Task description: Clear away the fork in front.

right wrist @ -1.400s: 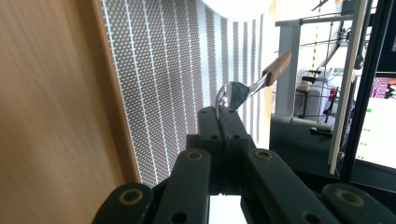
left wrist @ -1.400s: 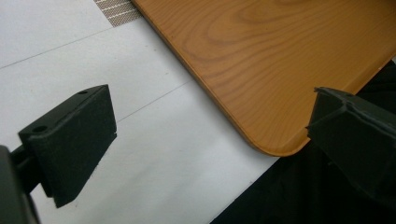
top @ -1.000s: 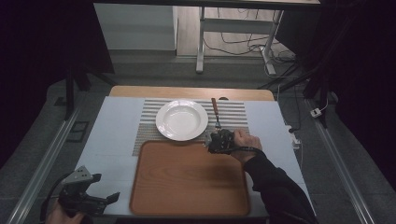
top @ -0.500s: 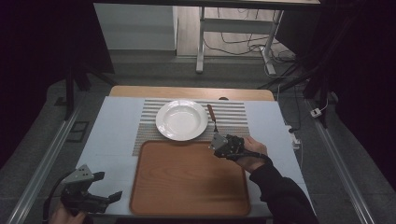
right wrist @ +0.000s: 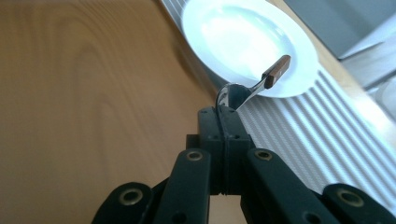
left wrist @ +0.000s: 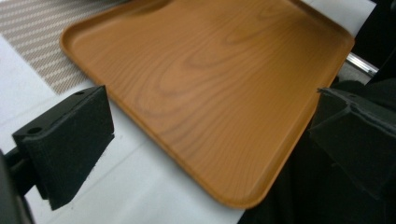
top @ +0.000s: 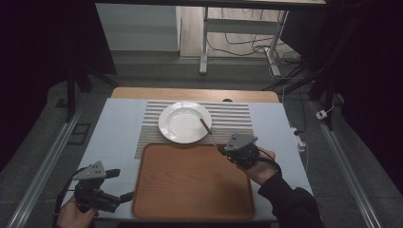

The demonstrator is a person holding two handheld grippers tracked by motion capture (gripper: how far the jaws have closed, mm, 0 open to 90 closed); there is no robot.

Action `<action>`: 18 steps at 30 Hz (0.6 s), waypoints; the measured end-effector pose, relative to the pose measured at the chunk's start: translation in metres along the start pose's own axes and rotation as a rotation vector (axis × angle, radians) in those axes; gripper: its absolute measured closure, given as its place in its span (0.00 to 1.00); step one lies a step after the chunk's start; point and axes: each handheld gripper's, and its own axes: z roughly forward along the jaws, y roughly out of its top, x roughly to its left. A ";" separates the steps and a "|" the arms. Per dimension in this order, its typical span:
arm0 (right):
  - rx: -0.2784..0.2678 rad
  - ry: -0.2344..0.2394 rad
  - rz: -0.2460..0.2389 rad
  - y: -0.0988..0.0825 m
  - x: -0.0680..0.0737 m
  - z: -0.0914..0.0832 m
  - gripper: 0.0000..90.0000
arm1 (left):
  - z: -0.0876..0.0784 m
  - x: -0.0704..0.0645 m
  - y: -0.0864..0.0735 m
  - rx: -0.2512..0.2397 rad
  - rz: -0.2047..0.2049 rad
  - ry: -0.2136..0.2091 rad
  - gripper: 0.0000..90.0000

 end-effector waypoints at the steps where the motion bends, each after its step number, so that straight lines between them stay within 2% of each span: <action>1: -0.012 0.014 0.014 -0.001 0.000 -0.002 1.00 | 0.001 0.001 0.002 -0.003 0.007 -0.001 0.00; 7: -0.070 0.098 0.075 -0.004 0.003 -0.013 1.00 | 0.012 0.005 0.014 -0.010 0.031 -0.011 0.00; 12: -0.097 0.166 0.096 -0.007 0.009 -0.021 1.00 | 0.024 0.007 0.028 0.000 0.061 -0.029 0.00; 18: -0.128 0.251 0.119 -0.008 0.018 -0.029 1.00 | 0.043 0.007 0.049 0.065 0.111 -0.075 0.00</action>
